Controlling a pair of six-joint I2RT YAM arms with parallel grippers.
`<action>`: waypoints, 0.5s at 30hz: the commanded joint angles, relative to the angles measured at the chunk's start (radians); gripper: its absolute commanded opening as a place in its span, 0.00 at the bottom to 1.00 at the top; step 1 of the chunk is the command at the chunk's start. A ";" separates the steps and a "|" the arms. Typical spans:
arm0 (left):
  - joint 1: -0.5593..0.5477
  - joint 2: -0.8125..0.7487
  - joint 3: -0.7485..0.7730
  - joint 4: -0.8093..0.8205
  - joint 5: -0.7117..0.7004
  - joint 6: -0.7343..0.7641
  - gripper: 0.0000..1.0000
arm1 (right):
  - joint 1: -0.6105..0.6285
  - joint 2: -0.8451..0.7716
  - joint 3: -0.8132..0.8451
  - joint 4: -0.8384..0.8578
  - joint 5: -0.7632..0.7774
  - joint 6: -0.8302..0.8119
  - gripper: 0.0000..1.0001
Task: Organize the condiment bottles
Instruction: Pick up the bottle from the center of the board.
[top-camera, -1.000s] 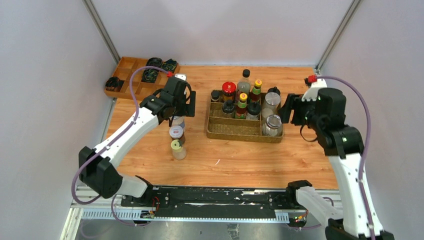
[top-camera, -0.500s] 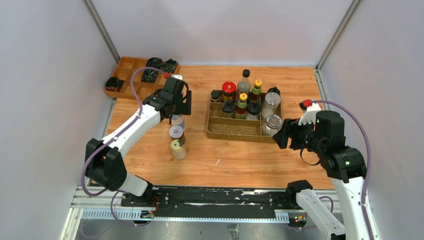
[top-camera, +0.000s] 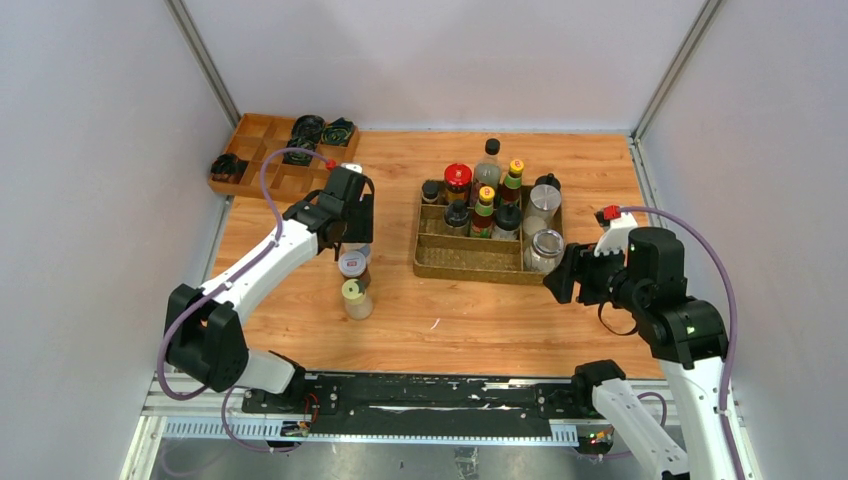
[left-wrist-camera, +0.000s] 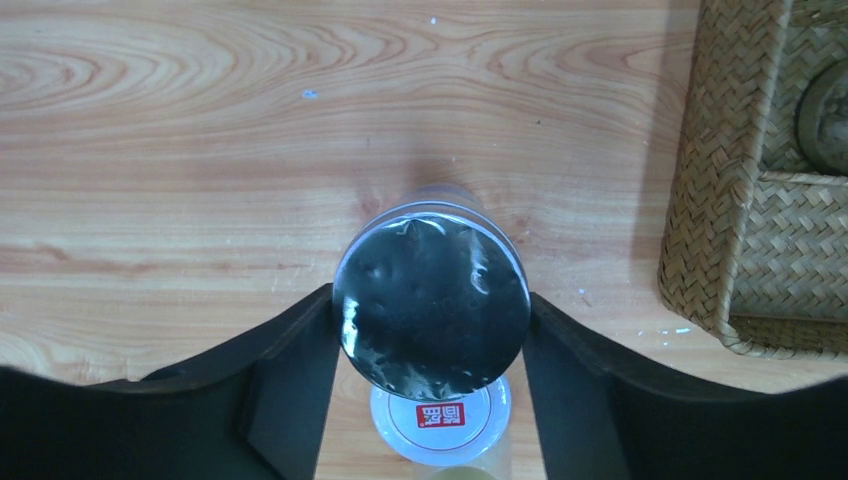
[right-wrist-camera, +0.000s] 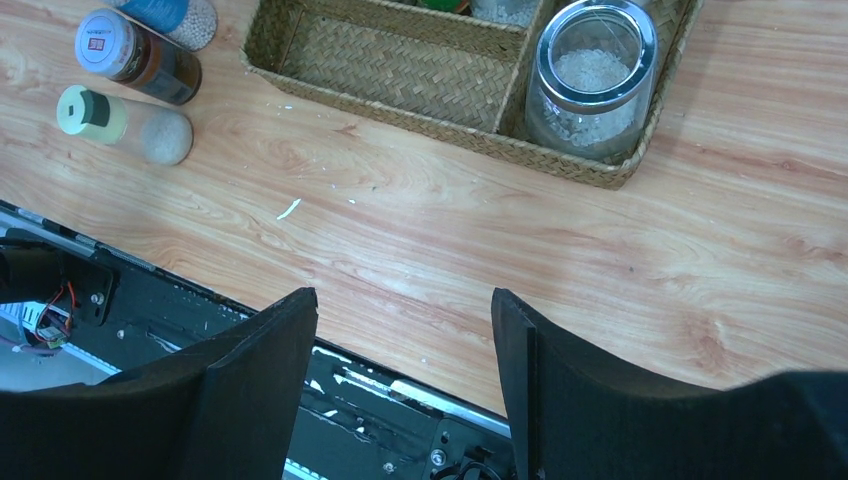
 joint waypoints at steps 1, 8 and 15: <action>0.009 0.012 0.038 0.068 0.030 0.021 0.64 | 0.013 -0.028 -0.016 -0.016 -0.024 0.007 0.70; 0.009 -0.001 0.069 0.041 0.038 0.034 0.52 | 0.013 -0.057 -0.042 -0.028 -0.016 0.004 0.69; 0.009 -0.111 0.153 -0.037 0.162 0.076 0.52 | 0.012 -0.061 -0.067 -0.014 -0.014 0.011 0.69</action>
